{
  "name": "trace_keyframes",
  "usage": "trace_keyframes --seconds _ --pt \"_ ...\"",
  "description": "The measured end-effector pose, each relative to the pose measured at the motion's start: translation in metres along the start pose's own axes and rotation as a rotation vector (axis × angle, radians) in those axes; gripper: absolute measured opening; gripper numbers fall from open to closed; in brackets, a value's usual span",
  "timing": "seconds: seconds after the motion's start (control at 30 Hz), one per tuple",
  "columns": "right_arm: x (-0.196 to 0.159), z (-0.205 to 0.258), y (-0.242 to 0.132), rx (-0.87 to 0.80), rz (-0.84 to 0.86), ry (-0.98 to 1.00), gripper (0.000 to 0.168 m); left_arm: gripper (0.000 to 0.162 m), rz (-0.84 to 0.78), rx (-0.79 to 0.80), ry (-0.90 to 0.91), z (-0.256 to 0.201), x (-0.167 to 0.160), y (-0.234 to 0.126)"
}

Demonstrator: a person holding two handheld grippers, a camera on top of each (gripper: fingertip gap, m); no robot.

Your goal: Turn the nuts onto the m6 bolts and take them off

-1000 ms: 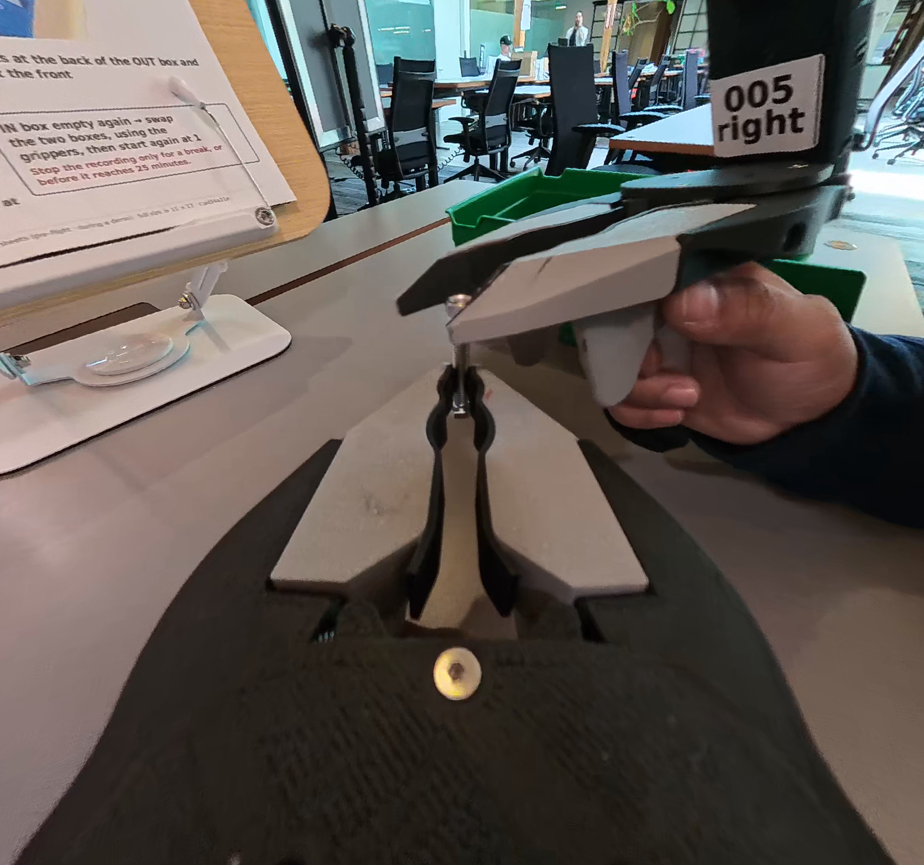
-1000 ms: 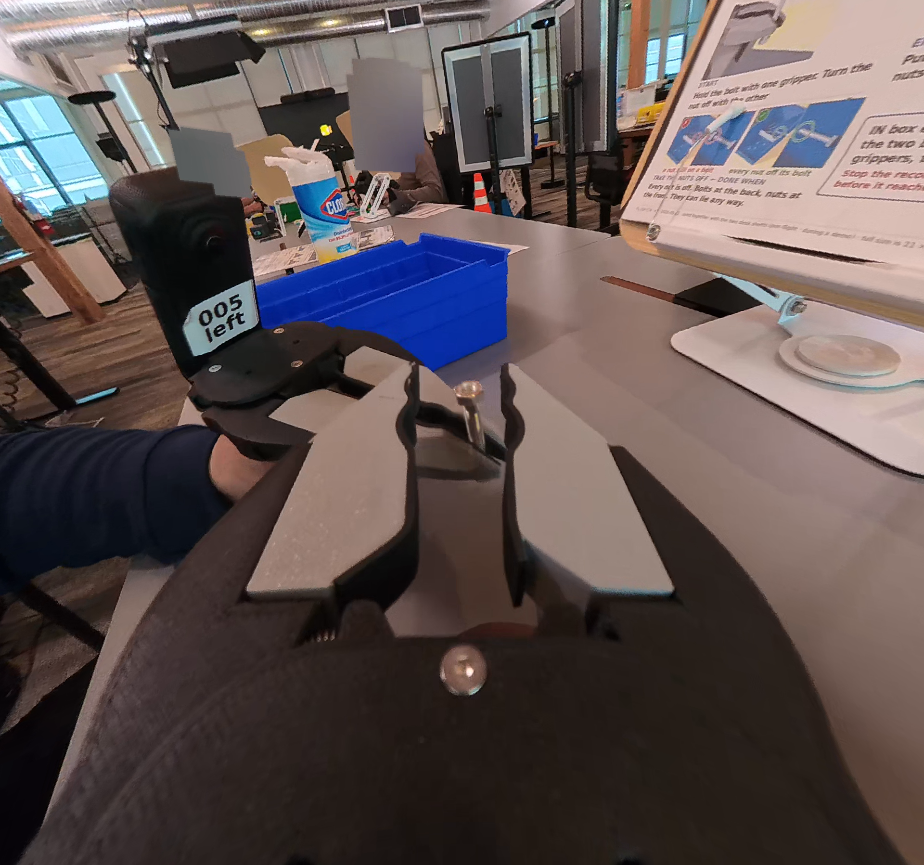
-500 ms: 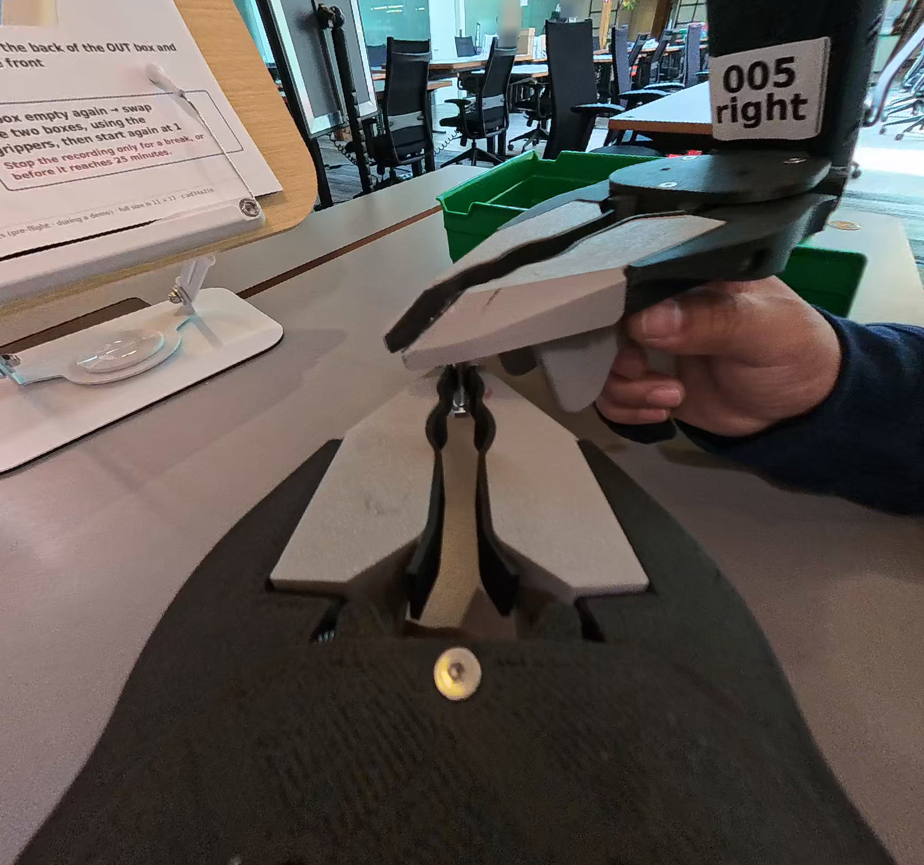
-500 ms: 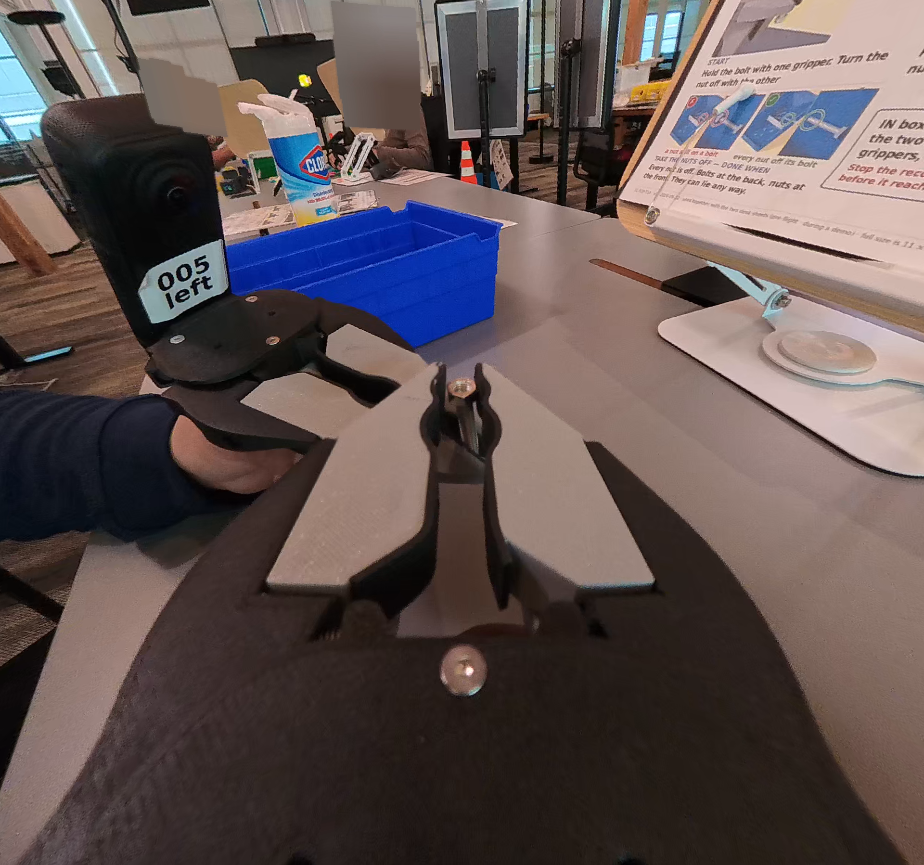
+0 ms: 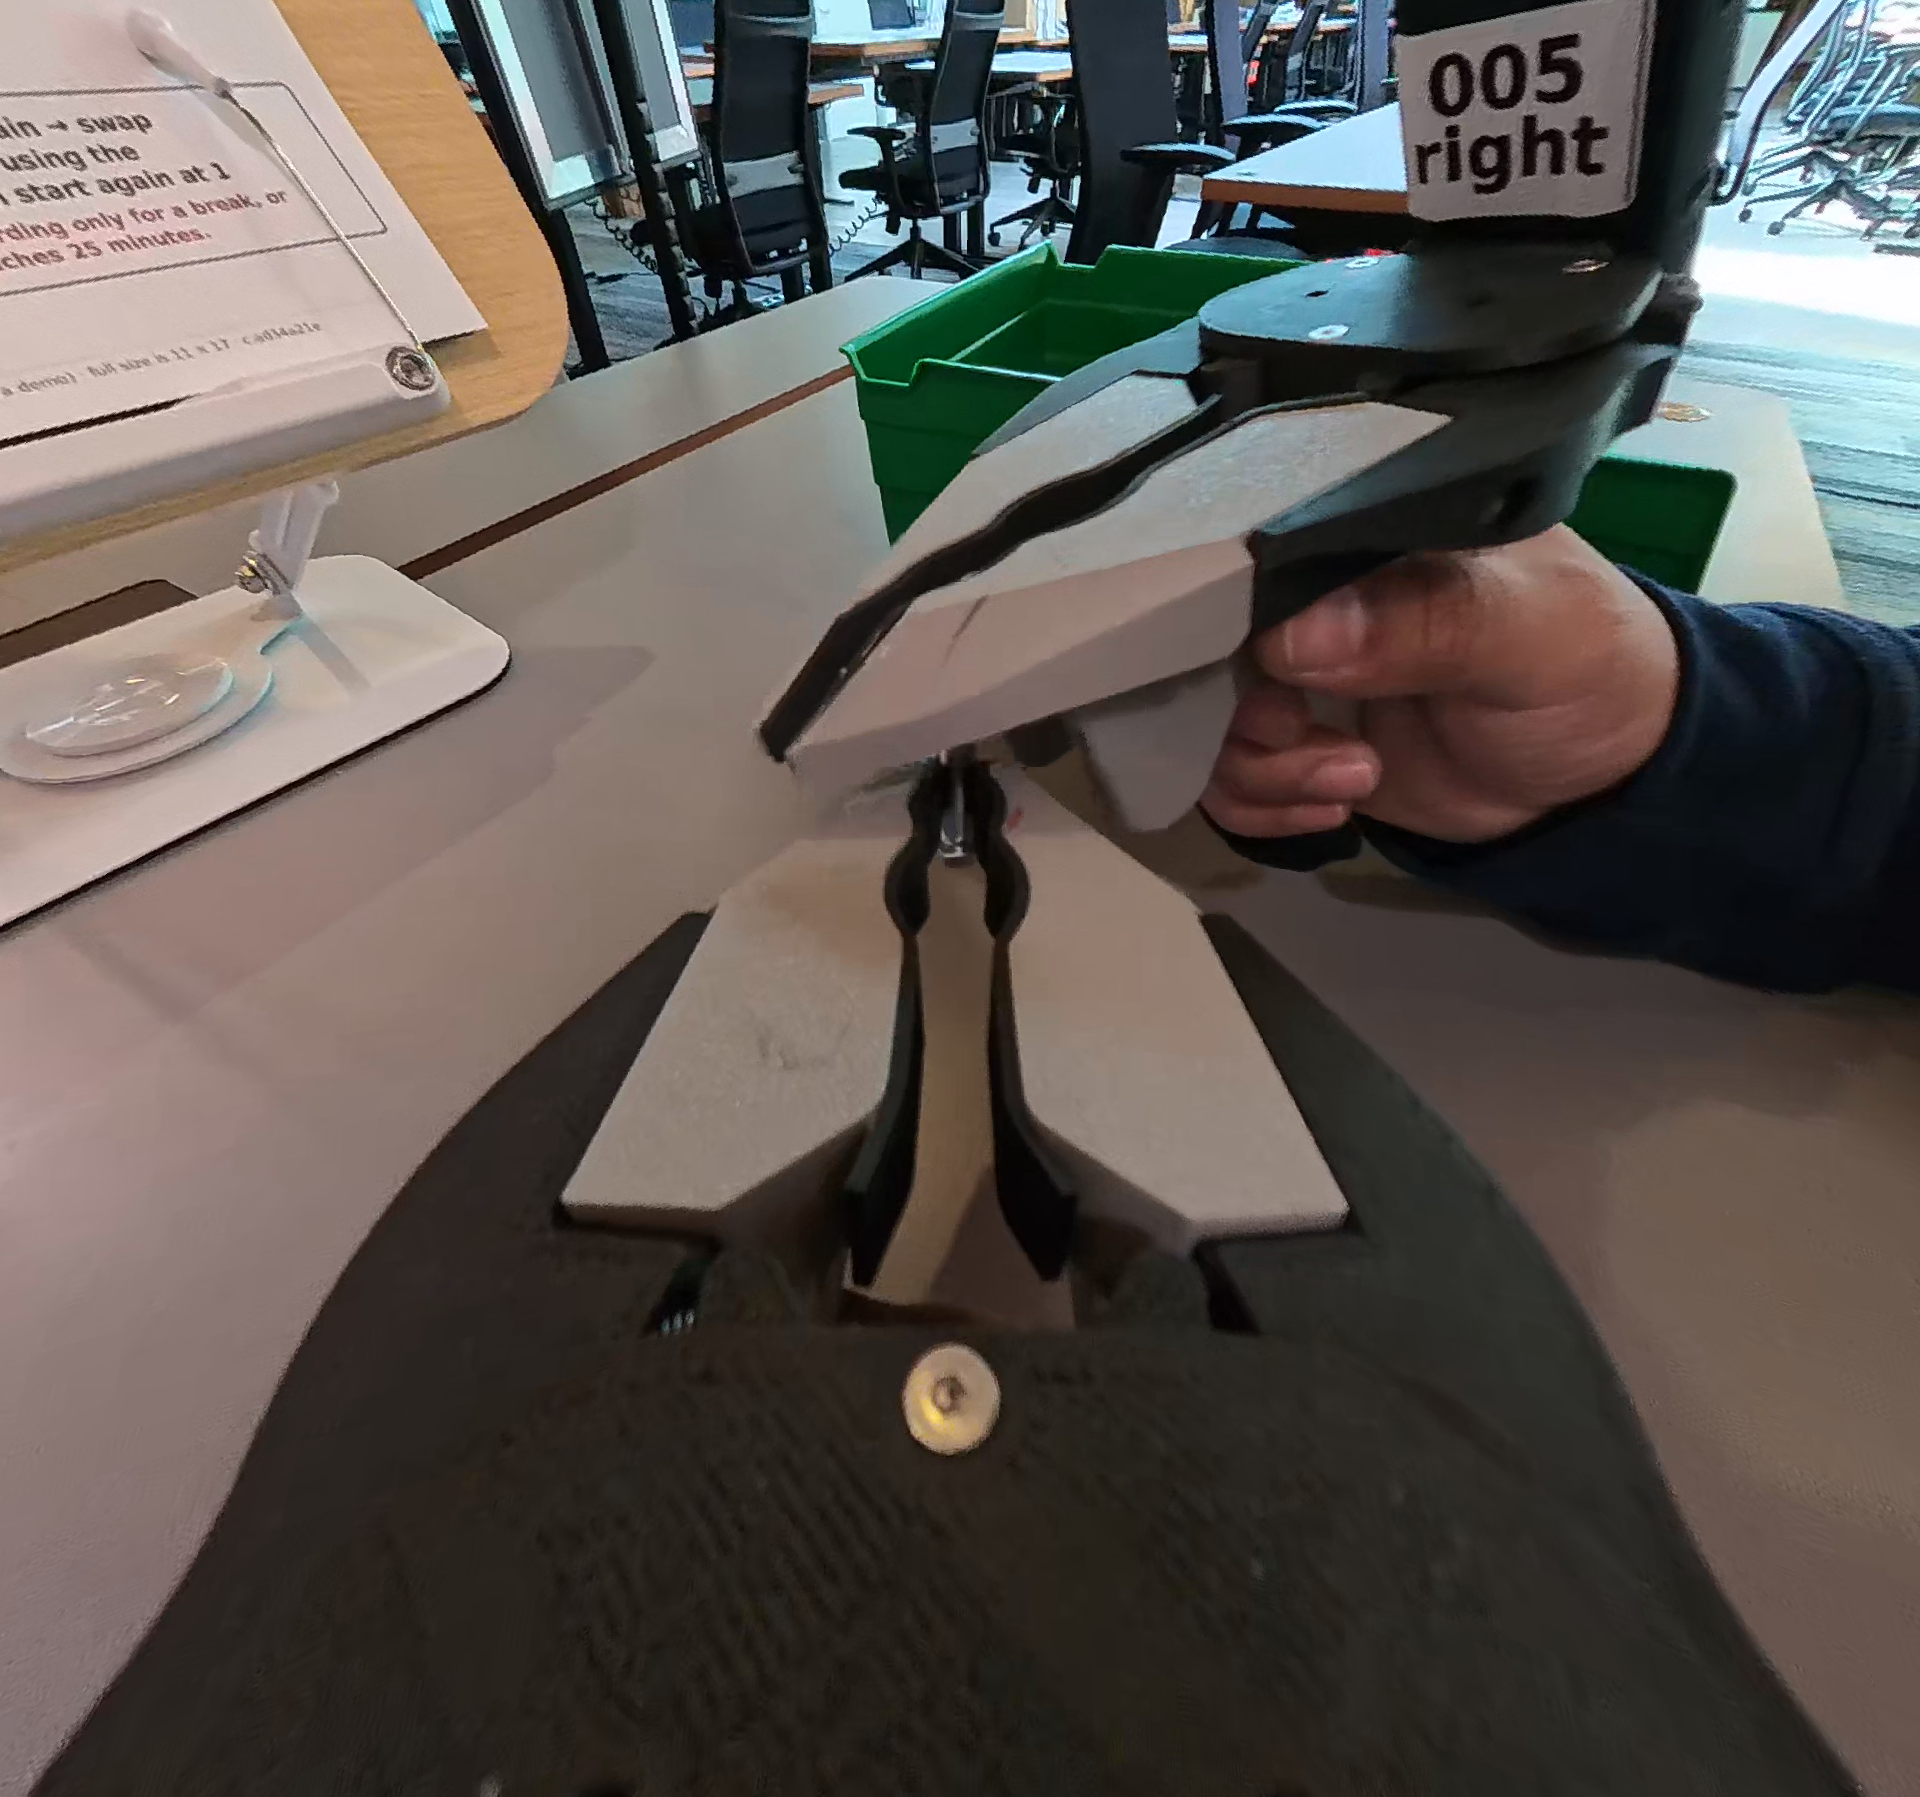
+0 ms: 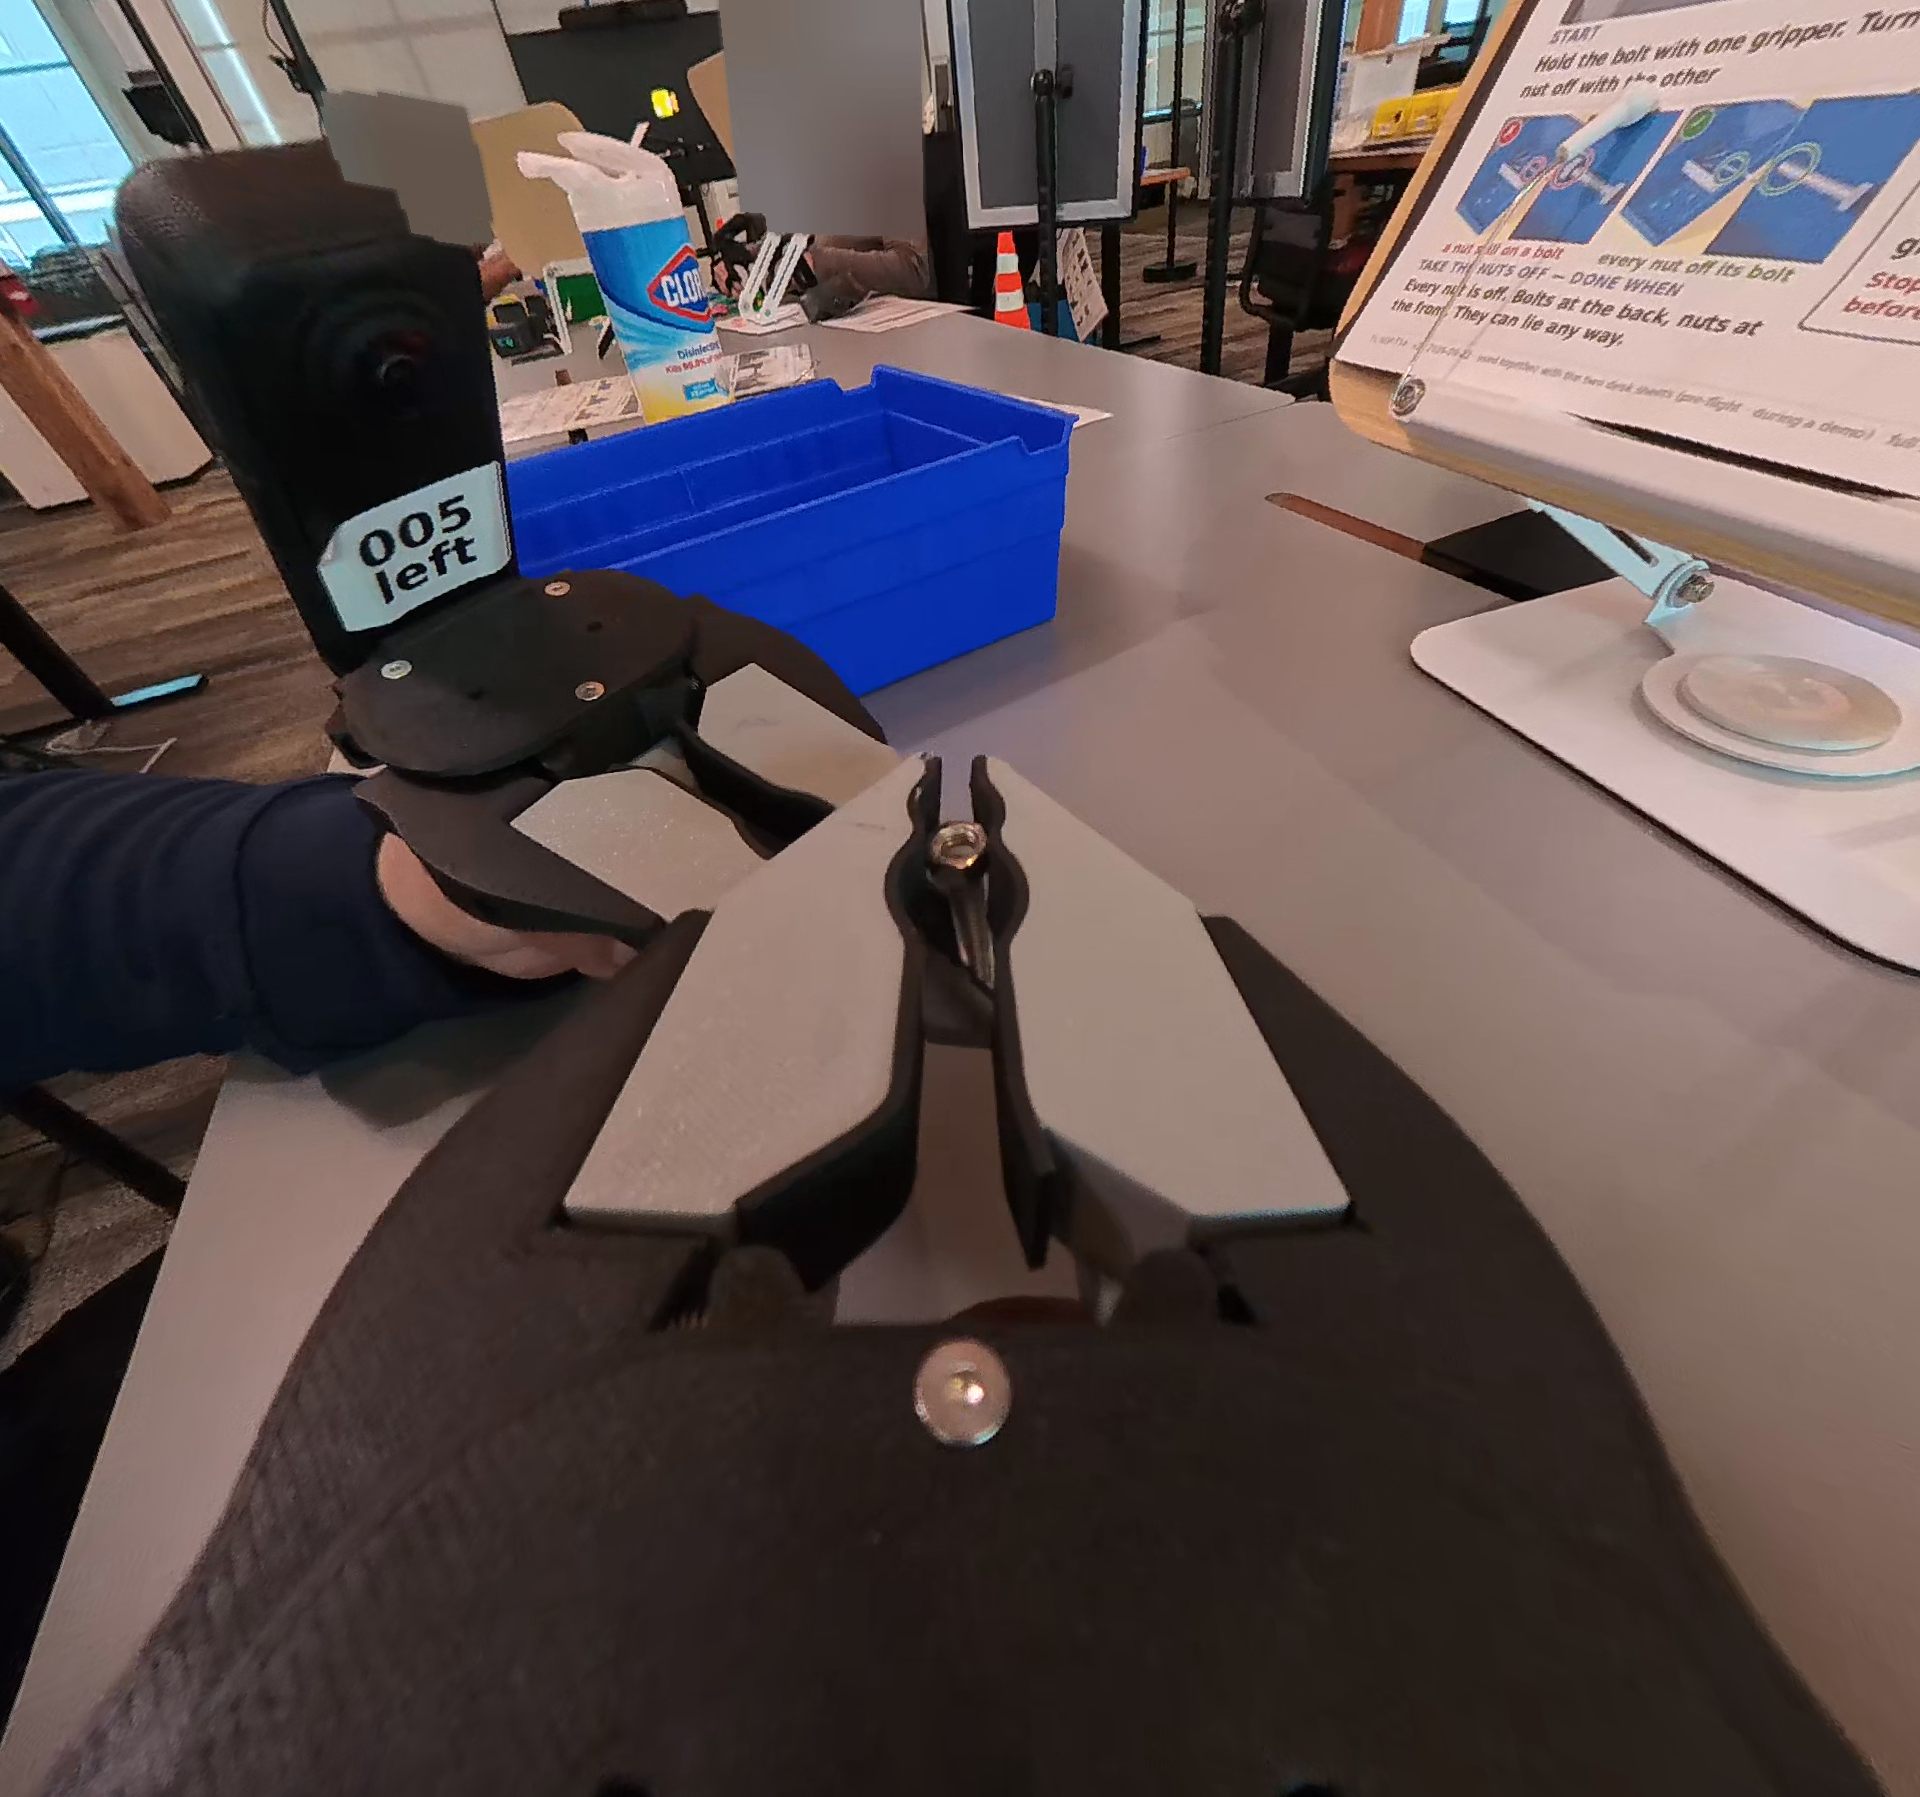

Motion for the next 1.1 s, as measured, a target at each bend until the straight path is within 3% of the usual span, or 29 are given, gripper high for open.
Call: trace_keyframes --seconds 0.63,0.77,0.87,0.93,1.0,1.1 --pt "0.05 -0.007 -0.043 -0.122 -0.223 0.018 0.002 0.002 0.005 0.06 0.02 0.014 -0.004 0.0" --pt "0.082 0.038 -0.083 -0.063 -0.313 0.08 0.002 0.002 0.027 0.061 0.034 0.013 -0.007 0.002" --pt "0.093 0.031 -0.146 -0.257 -0.233 -0.013 0.002 0.002 0.038 0.027 0.028 0.007 -0.009 0.003" --pt "0.076 -0.003 -0.195 -0.453 -0.081 -0.04 0.002 0.002 0.039 0.004 0.033 0.001 -0.01 0.004" --pt "0.032 -0.035 -0.235 -0.598 0.142 0.021 0.002 0.002 0.033 -0.033 0.037 -0.008 -0.009 0.006" --pt "-0.037 -0.057 -0.266 -0.66 0.384 0.132 0.009 0.002 0.018 -0.086 0.043 -0.02 -0.007 0.007"
Point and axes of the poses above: each gripper's, where its closed fingertips meet, y out along the fingers, x out of its top, z = x × y across the jaws, the point moved 2 cm from there along -y, back along the fingers, and after that the axes turned 6 degrees about -y, right-handed, at the moved point
